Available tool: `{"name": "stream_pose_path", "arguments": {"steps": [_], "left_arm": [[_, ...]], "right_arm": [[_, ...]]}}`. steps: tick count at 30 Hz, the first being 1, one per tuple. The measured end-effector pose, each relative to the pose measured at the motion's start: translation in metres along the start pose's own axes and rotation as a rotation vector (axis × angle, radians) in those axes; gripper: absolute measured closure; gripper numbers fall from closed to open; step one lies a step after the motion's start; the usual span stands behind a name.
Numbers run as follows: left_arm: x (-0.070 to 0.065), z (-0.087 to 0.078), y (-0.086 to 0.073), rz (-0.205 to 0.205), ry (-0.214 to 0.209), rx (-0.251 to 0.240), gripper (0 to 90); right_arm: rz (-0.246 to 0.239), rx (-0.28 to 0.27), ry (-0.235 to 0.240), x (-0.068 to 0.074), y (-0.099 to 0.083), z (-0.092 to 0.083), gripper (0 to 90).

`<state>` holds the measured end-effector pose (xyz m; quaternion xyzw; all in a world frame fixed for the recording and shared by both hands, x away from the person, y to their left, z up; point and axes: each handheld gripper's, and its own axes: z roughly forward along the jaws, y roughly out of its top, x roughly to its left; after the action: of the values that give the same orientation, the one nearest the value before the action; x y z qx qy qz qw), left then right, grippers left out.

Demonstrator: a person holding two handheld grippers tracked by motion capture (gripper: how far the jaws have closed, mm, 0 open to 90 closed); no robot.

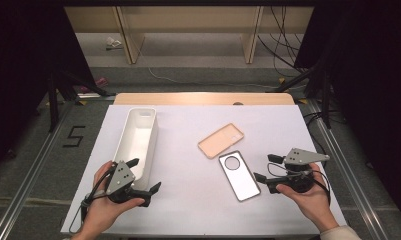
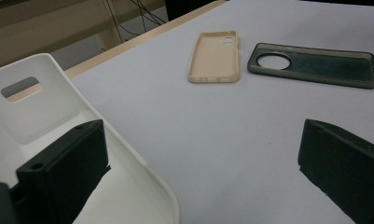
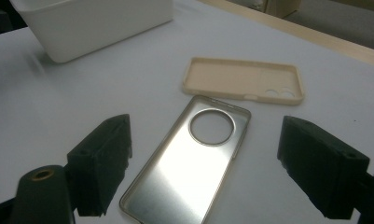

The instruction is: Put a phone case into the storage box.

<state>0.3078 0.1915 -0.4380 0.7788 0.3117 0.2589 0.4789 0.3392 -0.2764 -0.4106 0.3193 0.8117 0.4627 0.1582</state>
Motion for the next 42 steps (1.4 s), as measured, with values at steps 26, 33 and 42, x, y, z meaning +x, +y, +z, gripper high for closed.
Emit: {"name": "stream_pose_path", "arguments": {"steps": [26,33,42], "left_arm": [[-0.002,0.001,0.002,0.011,-0.005,0.001,2.8],[-0.002,0.001,0.002,0.011,-0.006,0.0,2.8],[-0.003,0.001,0.002,0.014,-0.008,0.0,2.8]], "right_arm": [[0.149,0.579,-0.073,-0.021,-0.022,0.042,90.0],[0.14,0.633,-0.042,-0.019,-0.023,0.051,90.0],[0.1,0.659,-0.008,-0.012,-0.021,0.056,90.0]]}}
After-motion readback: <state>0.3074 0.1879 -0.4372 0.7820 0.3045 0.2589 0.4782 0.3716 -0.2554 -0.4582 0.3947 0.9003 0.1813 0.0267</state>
